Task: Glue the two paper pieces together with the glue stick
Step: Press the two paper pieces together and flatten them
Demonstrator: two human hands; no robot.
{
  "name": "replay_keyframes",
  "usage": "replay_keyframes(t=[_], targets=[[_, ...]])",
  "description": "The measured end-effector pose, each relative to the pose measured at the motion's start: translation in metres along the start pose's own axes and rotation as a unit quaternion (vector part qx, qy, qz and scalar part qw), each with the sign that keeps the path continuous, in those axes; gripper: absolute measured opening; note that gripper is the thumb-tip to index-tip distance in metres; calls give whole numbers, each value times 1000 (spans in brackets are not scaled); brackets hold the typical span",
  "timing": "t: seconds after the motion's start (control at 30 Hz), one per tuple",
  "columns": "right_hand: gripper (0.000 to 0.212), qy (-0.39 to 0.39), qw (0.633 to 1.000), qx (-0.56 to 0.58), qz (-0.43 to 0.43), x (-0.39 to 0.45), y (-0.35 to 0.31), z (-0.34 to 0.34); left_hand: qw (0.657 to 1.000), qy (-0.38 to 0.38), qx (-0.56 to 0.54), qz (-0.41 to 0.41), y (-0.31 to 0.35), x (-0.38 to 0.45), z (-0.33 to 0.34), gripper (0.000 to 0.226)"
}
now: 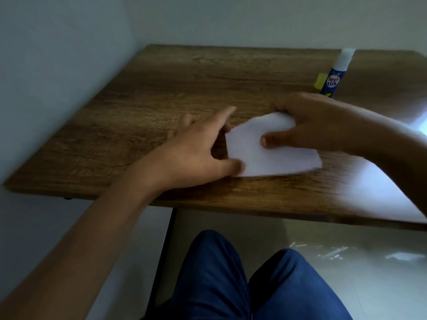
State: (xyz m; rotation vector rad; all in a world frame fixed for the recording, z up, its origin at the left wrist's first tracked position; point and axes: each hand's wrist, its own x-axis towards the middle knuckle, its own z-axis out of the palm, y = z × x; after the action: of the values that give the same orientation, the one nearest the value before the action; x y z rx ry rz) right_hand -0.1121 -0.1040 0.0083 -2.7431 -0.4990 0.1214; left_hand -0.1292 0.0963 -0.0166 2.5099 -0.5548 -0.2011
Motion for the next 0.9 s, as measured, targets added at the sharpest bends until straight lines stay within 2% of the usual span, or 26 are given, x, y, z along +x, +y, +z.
replay_keyframes(t=[0.13,0.23,0.33,0.47,0.57,0.7,0.77,0.83,0.9], targets=[[14,18,985,173,14,19,-3,-13,991,113,-64,44,10,31,-13,40],[29,63,966,252,3,40,-5,-14,989,127,-56,57,21,60,-28,9],[23,143,917,370,32,55,-1,-6,990,120,-35,60,19,80,-37,13],[18,221,855,465,62,65,9,4,983,150,-96,41,3,91,-37,18],[18,269,859,429,80,70,14,11,981,129,-144,21,-7,94,-34,23],[23,305,876,367,75,73,14,15,986,-36,-160,24,-9,101,-48,18],[22,302,897,319,56,75,14,13,982,-81,-171,26,-3,109,-55,17],[23,306,908,283,42,75,16,11,980,-81,-178,32,4,119,-54,26],[23,316,908,270,43,75,20,10,982,-38,-179,43,5,126,-47,17]])
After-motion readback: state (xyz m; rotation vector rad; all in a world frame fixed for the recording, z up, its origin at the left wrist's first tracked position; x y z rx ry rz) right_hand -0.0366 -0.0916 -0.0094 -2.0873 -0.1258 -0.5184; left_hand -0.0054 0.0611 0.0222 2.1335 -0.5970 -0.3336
